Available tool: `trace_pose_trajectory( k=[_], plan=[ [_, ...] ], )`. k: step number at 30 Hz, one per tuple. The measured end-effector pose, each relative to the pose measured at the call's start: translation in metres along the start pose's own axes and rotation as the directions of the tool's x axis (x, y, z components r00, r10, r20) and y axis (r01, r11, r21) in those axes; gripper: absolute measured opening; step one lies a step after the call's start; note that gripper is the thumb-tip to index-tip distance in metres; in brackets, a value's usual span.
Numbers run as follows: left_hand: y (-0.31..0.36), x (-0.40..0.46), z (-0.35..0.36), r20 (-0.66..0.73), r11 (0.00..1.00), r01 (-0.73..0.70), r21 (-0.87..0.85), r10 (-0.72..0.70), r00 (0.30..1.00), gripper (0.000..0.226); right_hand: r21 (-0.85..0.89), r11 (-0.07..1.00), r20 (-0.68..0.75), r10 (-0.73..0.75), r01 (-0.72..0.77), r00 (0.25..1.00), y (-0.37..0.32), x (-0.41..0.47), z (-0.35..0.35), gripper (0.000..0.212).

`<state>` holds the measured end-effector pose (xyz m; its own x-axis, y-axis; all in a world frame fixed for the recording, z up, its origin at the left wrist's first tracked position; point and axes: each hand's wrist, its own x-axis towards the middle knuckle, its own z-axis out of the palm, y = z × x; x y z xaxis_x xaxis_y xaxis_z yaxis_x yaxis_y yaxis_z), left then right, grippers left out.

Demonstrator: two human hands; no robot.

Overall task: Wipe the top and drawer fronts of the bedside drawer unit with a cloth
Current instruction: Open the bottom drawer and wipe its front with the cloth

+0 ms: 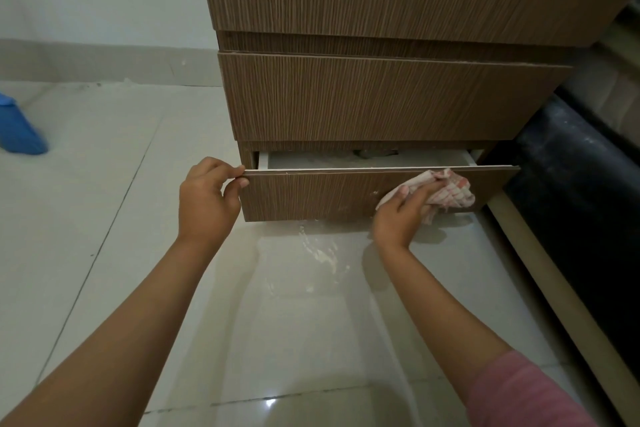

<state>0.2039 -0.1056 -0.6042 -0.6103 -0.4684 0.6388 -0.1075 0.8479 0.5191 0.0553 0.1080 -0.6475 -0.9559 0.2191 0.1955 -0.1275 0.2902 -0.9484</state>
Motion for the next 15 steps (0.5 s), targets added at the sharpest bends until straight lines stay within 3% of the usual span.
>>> trace_pose_trajectory(
  k=[7, 15],
  plan=[
    [-0.001, 0.000, 0.001, -0.008, 1.000, 0.008, -0.015, -0.008, 1.000, 0.010, 0.085, 0.987, 0.097, -0.141, 0.133, 0.985, -0.024, -0.043, 0.033, 0.065],
    [-0.003, 0.000, 0.000, -0.004, 0.999, -0.004, -0.035, 0.004, 1.000, 0.010, -0.017, 0.999, 0.178, -0.032, 0.036, 0.984, 0.015, -0.051, 0.034, 0.069]
  ],
)
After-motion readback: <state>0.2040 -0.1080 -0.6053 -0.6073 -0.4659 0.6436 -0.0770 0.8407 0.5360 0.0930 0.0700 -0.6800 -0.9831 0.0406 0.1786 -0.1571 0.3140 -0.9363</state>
